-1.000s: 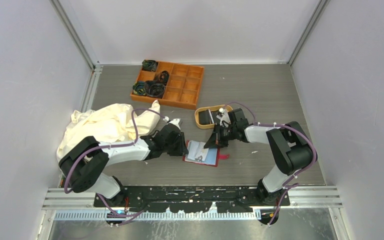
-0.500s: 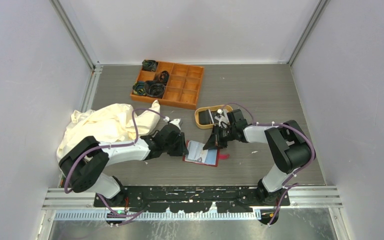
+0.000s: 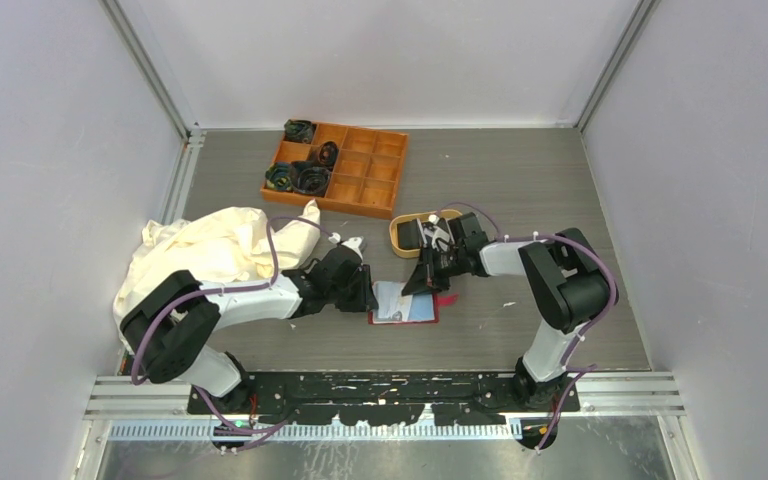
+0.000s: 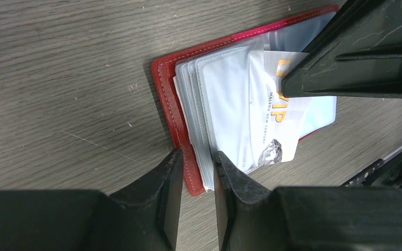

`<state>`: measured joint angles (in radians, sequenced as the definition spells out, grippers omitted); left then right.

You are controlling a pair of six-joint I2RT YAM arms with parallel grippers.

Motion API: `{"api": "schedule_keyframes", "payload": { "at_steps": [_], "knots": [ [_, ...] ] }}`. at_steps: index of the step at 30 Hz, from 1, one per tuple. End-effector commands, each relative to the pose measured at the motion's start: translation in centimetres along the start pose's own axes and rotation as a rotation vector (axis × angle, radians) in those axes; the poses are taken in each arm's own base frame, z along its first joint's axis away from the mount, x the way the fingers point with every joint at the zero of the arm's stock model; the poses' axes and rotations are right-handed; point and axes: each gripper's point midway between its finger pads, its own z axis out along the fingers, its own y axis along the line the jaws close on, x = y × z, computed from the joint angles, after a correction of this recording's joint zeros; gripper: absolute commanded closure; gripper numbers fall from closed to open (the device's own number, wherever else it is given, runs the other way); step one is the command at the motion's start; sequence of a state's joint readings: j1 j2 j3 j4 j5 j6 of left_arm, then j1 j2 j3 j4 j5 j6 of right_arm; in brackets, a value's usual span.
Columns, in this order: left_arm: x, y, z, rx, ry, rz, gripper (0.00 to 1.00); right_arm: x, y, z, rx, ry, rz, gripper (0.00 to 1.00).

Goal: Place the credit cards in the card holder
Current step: Insert the credit card into the card holder.

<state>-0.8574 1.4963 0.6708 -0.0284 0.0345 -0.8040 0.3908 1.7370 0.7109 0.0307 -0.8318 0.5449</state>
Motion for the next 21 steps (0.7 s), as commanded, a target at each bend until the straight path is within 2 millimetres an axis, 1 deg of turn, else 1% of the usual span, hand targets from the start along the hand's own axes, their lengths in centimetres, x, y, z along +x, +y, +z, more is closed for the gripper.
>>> {"api": "schedule_keyframes", "payload": {
  "at_steps": [1,5,8,11,15,18,21],
  "knots": [
    [0.6,-0.1,0.2,-0.005,0.036,0.018,0.71,-0.4,0.2,0.5,0.015,0.031,-0.067,0.85],
    [0.6,0.3,0.1,-0.022,0.032,0.022,0.71,-0.5,0.2,-0.4,0.039,0.039,-0.110,0.85],
    [0.6,0.5,0.1,-0.032,0.034,0.029,0.71,0.1,0.3,-0.8,0.013,0.068,-0.134,0.84],
    [0.5,0.5,0.1,-0.034,0.036,0.036,0.71,0.7,0.3,-0.8,-0.006,0.115,-0.149,0.79],
    [0.4,0.4,0.0,-0.039,0.036,0.042,0.71,0.9,0.4,-0.7,-0.020,0.127,-0.146,0.74],
    [0.4,0.4,0.2,-0.040,0.040,0.046,0.71,0.7,0.3,-0.8,0.000,0.126,-0.141,0.75],
    [0.3,0.4,0.3,-0.043,0.045,0.047,0.71,0.6,0.2,-0.9,0.014,0.134,-0.135,0.82]
  ]
}}
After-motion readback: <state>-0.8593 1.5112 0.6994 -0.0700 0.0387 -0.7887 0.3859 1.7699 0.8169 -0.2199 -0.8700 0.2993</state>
